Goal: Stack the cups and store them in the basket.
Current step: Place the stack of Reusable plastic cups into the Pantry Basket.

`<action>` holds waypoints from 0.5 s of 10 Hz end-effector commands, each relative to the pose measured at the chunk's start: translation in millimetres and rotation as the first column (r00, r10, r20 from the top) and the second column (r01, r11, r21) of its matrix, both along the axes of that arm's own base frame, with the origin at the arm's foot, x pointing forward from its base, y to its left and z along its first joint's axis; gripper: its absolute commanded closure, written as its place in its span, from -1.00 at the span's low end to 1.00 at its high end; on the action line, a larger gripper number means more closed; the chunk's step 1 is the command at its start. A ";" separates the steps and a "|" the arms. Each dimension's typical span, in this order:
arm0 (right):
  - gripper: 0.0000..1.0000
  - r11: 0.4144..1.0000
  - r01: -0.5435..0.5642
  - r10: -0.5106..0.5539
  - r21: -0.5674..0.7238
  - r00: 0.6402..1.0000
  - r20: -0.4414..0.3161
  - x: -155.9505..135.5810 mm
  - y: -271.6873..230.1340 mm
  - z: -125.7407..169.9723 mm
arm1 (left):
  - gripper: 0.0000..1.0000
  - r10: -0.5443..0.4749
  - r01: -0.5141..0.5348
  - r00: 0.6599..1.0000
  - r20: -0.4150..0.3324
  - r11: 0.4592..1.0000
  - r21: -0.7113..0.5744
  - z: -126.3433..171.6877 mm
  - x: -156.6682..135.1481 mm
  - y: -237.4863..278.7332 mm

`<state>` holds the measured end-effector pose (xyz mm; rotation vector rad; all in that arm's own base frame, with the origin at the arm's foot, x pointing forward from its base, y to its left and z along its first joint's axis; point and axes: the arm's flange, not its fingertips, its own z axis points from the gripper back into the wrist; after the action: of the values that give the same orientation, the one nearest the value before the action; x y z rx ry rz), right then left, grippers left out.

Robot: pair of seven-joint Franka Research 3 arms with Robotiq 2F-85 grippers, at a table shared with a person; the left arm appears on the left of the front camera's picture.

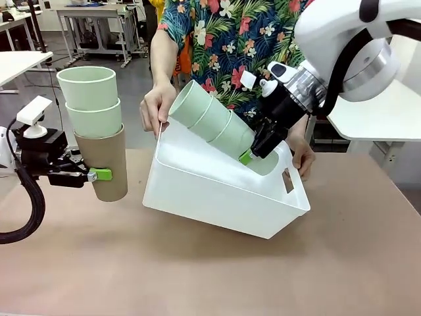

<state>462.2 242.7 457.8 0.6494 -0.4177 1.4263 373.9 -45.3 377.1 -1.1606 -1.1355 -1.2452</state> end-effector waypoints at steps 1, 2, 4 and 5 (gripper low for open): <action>-0.68 1.000 -0.010 0.010 0.003 1.000 0.011 3.1 1.2 9.0 | -0.69 -0.001 0.001 1.000 0.009 1.000 -0.009 5.0 -0.6 -0.7; -0.68 1.000 -0.010 0.010 0.003 1.000 0.011 3.1 1.2 9.0 | -0.69 -0.001 0.001 1.000 0.009 1.000 -0.009 5.0 -0.6 -0.7; -0.68 1.000 -0.002 0.002 -0.002 1.000 0.002 0.8 0.0 0.8 | -0.69 -0.001 0.001 1.000 0.009 1.000 -0.009 5.0 -0.6 -0.7; -0.68 0.998 0.033 -0.033 -0.053 0.999 0.000 3.1 1.7 -9.2 | -0.69 -0.001 0.001 1.000 0.009 1.000 -0.009 5.0 -0.6 -0.7</action>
<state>464.0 242.0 454.1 0.6388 -0.4074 1.4292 373.9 -45.3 377.1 -1.1606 -1.1354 -1.2452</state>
